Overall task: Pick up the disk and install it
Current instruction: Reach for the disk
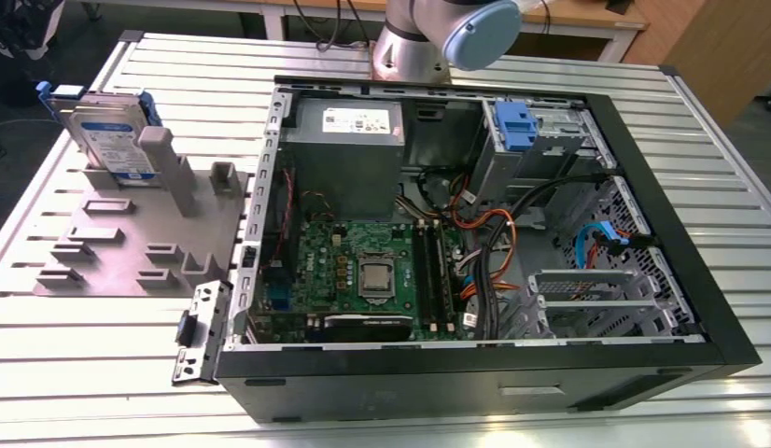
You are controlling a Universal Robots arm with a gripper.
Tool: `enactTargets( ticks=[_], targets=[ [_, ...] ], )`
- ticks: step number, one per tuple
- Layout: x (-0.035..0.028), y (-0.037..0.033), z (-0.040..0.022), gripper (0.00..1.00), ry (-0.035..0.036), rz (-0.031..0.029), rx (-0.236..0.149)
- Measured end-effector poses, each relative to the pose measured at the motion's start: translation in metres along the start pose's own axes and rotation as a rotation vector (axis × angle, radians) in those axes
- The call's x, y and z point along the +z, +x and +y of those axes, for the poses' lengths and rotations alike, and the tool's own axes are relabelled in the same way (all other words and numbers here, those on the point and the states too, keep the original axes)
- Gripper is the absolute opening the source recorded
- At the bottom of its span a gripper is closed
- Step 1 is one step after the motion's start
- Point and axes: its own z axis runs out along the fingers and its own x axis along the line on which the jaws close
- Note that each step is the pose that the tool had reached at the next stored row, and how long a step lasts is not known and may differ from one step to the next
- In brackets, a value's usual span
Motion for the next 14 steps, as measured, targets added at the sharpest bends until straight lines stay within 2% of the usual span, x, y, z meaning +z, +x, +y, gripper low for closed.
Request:
enactTargets(
  ticks=[7,11,14],
  targets=[
    [0.0017,0.0008,0.0024,0.11,0.0000,0.0000,0.000],
    [0.0028,-0.0052,0.0029,0.11,0.0004,0.0000,0.000],
    [0.0044,-0.0065,0.0030,0.11,0.0008,-0.0001,0.000]
  ],
)
